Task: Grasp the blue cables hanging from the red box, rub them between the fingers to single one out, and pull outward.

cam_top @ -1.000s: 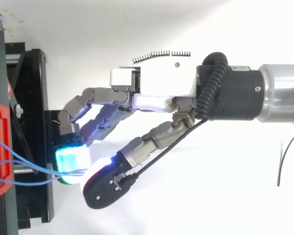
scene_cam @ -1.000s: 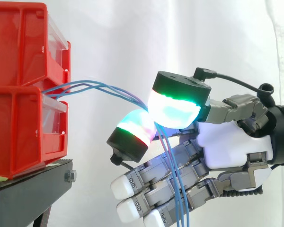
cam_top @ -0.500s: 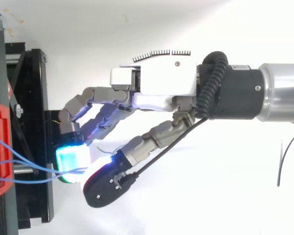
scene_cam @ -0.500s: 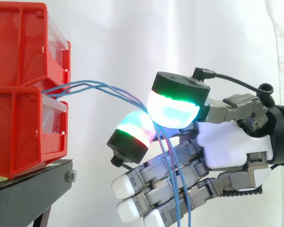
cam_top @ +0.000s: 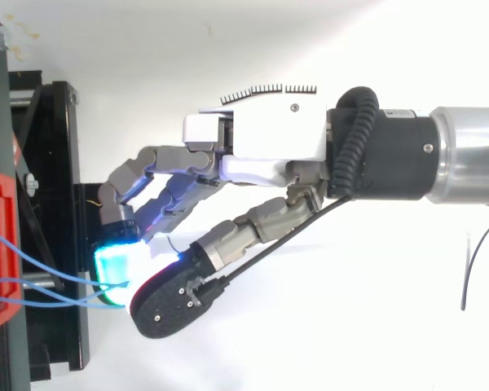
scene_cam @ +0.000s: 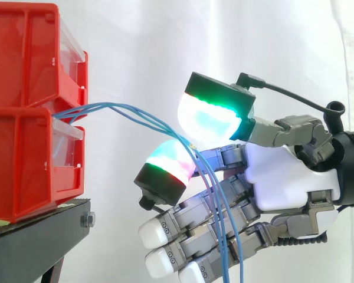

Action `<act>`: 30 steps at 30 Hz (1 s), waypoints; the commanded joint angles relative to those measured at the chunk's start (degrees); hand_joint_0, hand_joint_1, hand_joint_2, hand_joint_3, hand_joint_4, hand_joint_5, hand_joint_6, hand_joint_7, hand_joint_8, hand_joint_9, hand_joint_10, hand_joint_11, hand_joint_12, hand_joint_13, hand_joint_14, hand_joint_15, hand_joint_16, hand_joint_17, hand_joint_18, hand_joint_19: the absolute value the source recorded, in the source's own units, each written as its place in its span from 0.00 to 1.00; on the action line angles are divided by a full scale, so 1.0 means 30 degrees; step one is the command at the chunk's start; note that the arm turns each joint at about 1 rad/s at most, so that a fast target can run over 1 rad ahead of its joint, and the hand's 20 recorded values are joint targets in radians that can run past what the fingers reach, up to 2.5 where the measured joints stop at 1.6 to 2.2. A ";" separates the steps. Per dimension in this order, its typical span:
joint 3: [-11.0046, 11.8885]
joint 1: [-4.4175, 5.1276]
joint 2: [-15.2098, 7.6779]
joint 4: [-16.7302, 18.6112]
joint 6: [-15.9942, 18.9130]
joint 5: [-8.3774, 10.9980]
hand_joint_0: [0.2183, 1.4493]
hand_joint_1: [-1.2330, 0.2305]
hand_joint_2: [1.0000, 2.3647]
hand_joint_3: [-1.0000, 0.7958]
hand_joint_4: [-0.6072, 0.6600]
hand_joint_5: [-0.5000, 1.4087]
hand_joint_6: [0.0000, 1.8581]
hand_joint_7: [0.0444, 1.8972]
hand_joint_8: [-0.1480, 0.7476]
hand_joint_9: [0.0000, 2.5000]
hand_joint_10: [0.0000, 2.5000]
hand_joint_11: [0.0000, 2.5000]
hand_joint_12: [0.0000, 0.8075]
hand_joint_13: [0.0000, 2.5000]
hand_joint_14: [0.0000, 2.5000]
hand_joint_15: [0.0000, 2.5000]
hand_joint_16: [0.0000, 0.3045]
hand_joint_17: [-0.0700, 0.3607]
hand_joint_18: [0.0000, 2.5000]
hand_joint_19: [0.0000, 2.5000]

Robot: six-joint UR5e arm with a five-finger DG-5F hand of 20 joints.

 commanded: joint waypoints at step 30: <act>0.0030 -0.0006 0.0025 -0.0044 0.0083 -0.0057 0.46 0.20 0.01 0.39 0.41 0.16 0.49 0.52 0.48 0.27 0.00 0.10 0.46 0.24 0.00 0.09 0.13 0.38 0.24 0.10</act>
